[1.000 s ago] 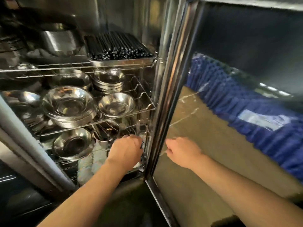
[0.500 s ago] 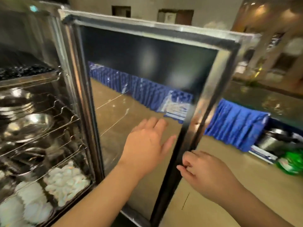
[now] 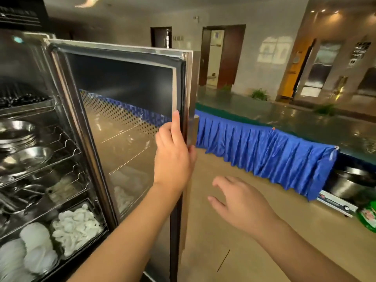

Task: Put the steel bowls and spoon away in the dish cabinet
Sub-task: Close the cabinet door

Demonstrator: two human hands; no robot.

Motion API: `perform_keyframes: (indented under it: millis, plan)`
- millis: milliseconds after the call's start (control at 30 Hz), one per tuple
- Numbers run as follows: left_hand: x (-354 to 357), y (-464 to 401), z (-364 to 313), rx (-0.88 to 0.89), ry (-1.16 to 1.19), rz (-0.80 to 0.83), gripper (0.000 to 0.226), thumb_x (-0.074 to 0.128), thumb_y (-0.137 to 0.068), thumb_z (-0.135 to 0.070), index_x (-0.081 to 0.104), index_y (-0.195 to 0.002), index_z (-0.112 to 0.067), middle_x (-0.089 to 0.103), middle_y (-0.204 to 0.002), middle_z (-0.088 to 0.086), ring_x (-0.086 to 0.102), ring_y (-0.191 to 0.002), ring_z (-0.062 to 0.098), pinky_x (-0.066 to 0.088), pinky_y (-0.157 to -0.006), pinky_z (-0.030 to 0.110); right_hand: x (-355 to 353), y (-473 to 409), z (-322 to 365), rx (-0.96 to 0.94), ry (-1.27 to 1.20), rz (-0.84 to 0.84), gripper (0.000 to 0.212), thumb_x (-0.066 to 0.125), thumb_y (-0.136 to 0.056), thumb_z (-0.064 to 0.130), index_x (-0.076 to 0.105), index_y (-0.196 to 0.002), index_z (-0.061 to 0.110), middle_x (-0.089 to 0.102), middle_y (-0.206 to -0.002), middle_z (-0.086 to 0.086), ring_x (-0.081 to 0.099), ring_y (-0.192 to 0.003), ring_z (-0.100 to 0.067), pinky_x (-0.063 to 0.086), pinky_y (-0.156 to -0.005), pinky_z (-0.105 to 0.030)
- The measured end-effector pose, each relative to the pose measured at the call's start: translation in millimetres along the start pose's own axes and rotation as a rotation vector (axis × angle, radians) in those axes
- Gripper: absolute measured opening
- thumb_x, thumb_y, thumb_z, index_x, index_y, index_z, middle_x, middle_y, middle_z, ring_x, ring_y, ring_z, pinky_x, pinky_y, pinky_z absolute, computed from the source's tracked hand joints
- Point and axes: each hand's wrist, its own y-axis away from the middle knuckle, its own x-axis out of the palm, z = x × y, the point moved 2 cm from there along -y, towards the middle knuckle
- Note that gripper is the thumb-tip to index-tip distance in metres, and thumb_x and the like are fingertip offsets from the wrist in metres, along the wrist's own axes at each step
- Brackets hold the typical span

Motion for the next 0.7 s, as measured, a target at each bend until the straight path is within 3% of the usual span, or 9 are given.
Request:
perform_keyframes:
  millis: [100,233,367,467,600,700]
  plan:
    - [-4.7,9.9,-7.8,-0.092,-0.052,-0.003,0.093,0.068,-0.082,-0.015,0.012,-0.154,-0.001,0.047,-0.119,0.02,0.048,-0.105,0.034,0.05,-0.084,0.038,1.2,-12.1,-5.6,-0.06,-0.004,0.054,0.031,0.055,-0.096,0.045,0.055,-0.119,0.023,0.062,-0.109,0.005,0.055,-0.088,-0.014,0.04,-0.065,-0.029]
    - [-22.9,23.6,-8.2,-0.161,-0.092,-0.047,0.098,0.069,-0.077,-0.014,0.009,-0.154,0.0,0.048,-0.115,0.019,0.049,-0.103,0.033,0.051,-0.082,0.039,13.9,-36.2,-3.7,-0.122,-0.041,0.08,0.041,0.058,-0.095,0.044,0.054,-0.127,0.019,0.061,-0.117,0.0,0.062,-0.105,-0.021,0.049,-0.074,-0.033]
    - [-63.6,49.3,4.9,-0.193,-0.156,-0.071,0.105,0.075,-0.082,-0.025,0.003,-0.156,-0.007,0.044,-0.119,0.013,0.054,-0.101,0.025,0.055,-0.076,0.032,32.7,-60.0,18.6,-0.188,-0.08,0.094,0.06,0.06,-0.09,0.055,0.05,-0.134,0.015,0.061,-0.124,-0.004,0.062,-0.111,-0.024,0.056,-0.086,-0.041]
    - [-98.6,67.9,13.7,-0.238,-0.207,-0.107,0.107,0.077,-0.081,-0.029,0.004,-0.157,-0.007,0.043,-0.125,0.013,0.053,-0.102,0.021,0.048,-0.075,0.024,42.4,-68.4,48.6,-0.211,-0.165,0.146,0.069,0.063,-0.087,0.059,0.05,-0.138,0.014,0.062,-0.131,-0.008,0.062,-0.116,-0.027,0.055,-0.091,-0.042]
    - [-143.9,89.3,26.1,-0.302,-0.295,-0.173,0.106,0.077,-0.082,-0.034,0.008,-0.157,-0.005,0.043,-0.133,0.012,0.049,-0.114,0.02,0.047,-0.083,0.025,57.2,-65.6,95.4,-0.276,-0.427,0.246,0.043,0.07,-0.086,0.049,0.06,-0.117,0.021,0.069,-0.109,0.002,0.067,-0.098,-0.02,0.054,-0.076,-0.032]
    - [-176.1,103.2,41.2,-0.353,-0.344,-0.213,0.101,0.072,-0.083,-0.038,0.012,-0.156,-0.001,0.044,-0.135,0.012,0.049,-0.118,0.022,0.049,-0.087,0.027,70.3,-59.9,133.3,-0.291,-0.652,0.359,0.04,0.073,-0.087,0.039,0.06,-0.122,0.026,0.071,-0.111,0.009,0.067,-0.1,-0.015,0.052,-0.08,-0.029]
